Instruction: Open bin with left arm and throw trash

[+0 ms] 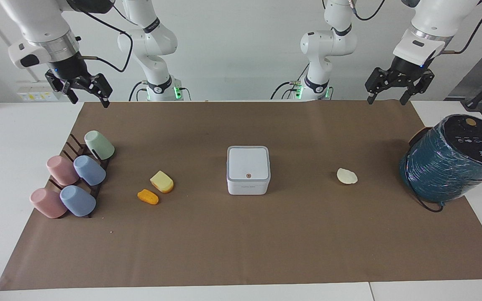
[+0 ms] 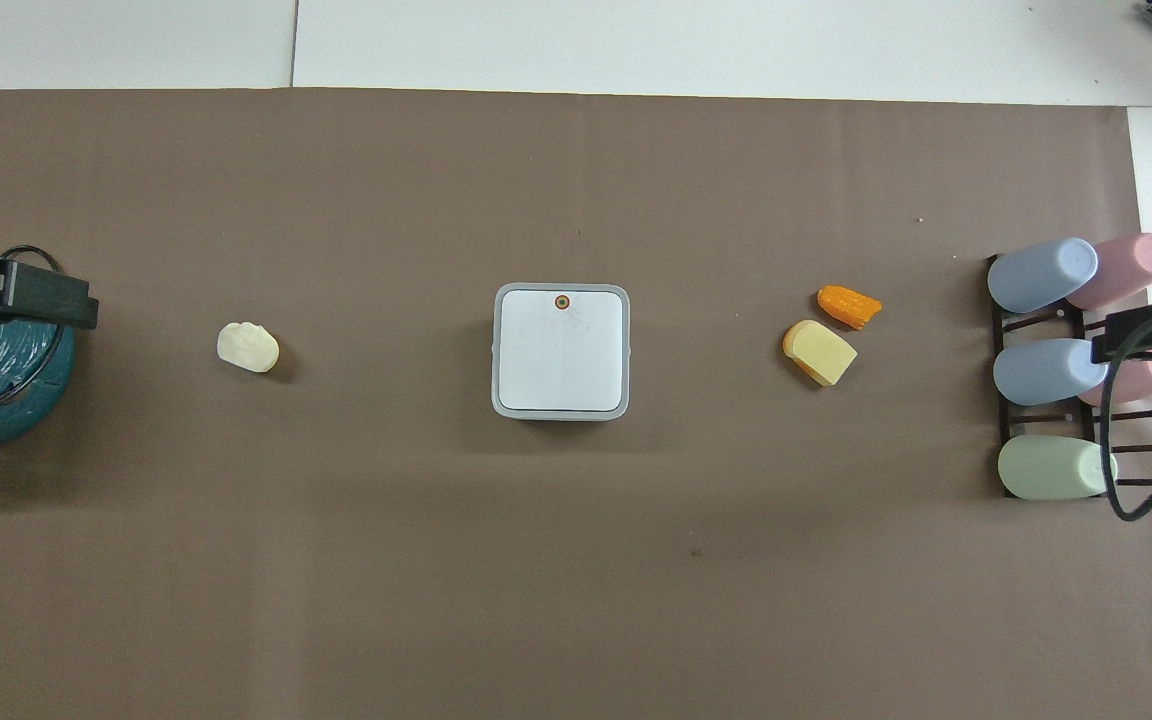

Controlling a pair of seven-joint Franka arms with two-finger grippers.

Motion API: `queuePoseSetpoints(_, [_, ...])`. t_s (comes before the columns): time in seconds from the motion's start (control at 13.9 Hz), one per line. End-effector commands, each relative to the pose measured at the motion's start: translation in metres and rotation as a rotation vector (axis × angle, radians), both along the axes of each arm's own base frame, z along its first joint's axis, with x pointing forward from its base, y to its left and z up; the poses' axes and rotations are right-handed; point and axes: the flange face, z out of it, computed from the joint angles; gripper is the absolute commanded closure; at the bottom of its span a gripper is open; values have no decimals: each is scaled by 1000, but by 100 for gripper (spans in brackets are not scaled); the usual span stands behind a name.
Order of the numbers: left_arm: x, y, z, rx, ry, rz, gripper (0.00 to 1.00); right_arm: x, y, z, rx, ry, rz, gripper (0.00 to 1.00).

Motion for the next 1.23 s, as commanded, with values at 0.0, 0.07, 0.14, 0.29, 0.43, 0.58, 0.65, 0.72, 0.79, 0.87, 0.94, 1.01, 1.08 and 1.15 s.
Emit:
queuePoseSetpoints(0.0, [-8, 3, 0, 0, 8, 11, 0, -9, 2, 0, -5, 11, 17, 0])
queuePoseSetpoints(0.07, [-8, 3, 0, 0, 8, 13, 0, -8, 2, 1, -7, 6, 18, 0])
queuePoseSetpoints(0.14, [-8, 3, 0, 0, 8, 11, 0, -8, 2, 1, -5, 5, 20, 0])
queuePoseSetpoints(0.29, [-8, 3, 0, 0, 8, 11, 0, -9, 2, -2, -5, 6, 22, 0])
queuePoseSetpoints(0.43, [-8, 3, 0, 0, 8, 13, 0, -10, 2, -1, -5, 4, 17, 0])
queuePoseSetpoints(0.58, [-8, 3, 0, 0, 8, 11, 0, -10, 2, -1, -5, 0, 19, 0])
queuePoseSetpoints(0.65, [-8, 3, 0, 0, 8, 11, 0, -10, 1, -1, -6, 0, 19, 0])
queuePoseSetpoints(0.72, [-8, 3, 0, 0, 8, 13, 0, -10, 1, -1, -5, 0, 20, 0])
queuePoseSetpoints(0.79, [-8, 3, 0, 0, 8, 13, 0, -10, 2, -2, -5, 1, 22, 0])
queuePoseSetpoints(0.87, [-8, 3, 0, 0, 8, 13, 0, -10, 2, -2, -5, 1, 22, 0])
queuePoseSetpoints(0.94, [-8, 3, 0, 0, 8, 11, 0, -10, 2, -2, -5, 3, 22, 0])
queuePoseSetpoints(1.01, [-8, 3, 0, 0, 8, 11, 0, -10, 3, -2, -5, 2, 25, 0])
queuePoseSetpoints(1.08, [-8, 3, 0, 0, 8, 13, 0, -10, 3, -2, -5, 2, 25, 0])
queuePoseSetpoints(1.15, [-8, 3, 0, 0, 8, 11, 0, -10, 2, -2, -5, 2, 23, 0])
